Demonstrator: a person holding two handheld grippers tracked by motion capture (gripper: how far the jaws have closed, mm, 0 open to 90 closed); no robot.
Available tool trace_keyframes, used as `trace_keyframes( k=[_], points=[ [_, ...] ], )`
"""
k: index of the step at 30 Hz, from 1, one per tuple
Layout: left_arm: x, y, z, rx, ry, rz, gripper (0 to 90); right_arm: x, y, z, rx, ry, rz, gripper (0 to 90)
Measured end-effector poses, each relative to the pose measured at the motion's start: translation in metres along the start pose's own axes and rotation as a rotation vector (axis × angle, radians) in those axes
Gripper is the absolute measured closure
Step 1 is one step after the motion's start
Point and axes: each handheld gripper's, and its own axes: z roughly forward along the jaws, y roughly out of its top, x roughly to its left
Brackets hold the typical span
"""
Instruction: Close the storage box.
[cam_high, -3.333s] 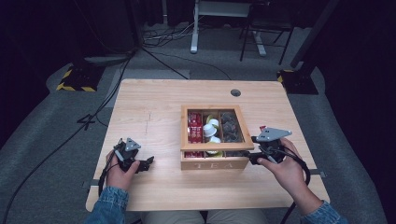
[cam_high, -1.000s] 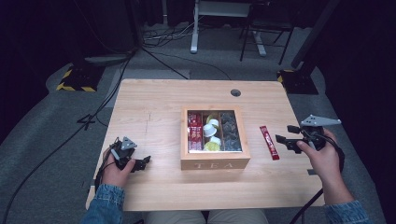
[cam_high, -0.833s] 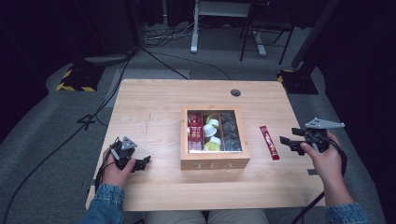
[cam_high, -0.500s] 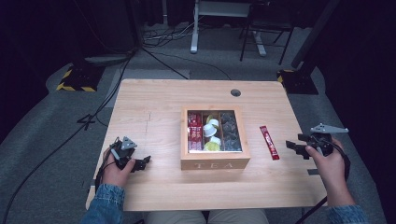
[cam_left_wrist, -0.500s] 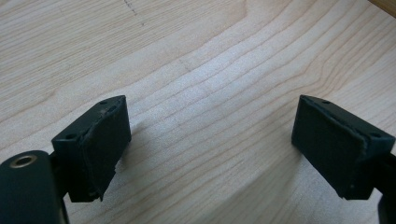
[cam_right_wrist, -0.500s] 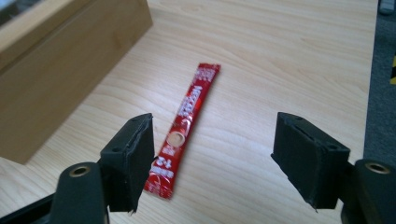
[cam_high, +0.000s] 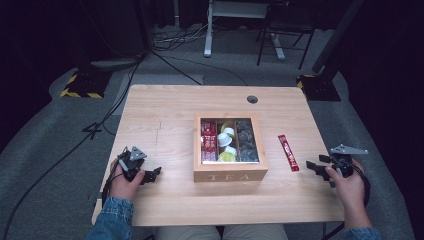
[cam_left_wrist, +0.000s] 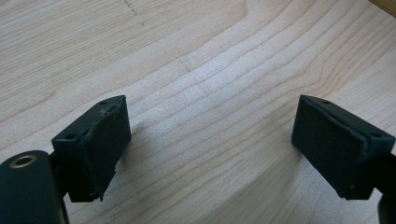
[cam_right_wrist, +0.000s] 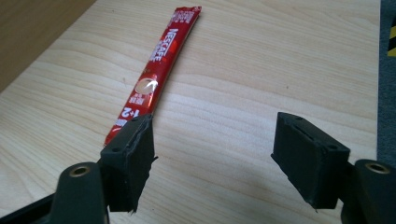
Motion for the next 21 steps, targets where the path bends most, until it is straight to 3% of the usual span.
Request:
trace_keyframes(
  k=[12, 21],
  points=[
    [0.000, 0.000, 0.000, 0.001, 0.001, 0.003, 11.8, 0.001, -0.016, 0.007, 0.019, -0.023, -0.017, 28.4],
    [0.000, 0.001, 0.000, 0.002, 0.003, 0.003, 11.5, 0.006, -0.025, 0.010, 0.000, -0.032, -0.076, 14.6]
  ],
)
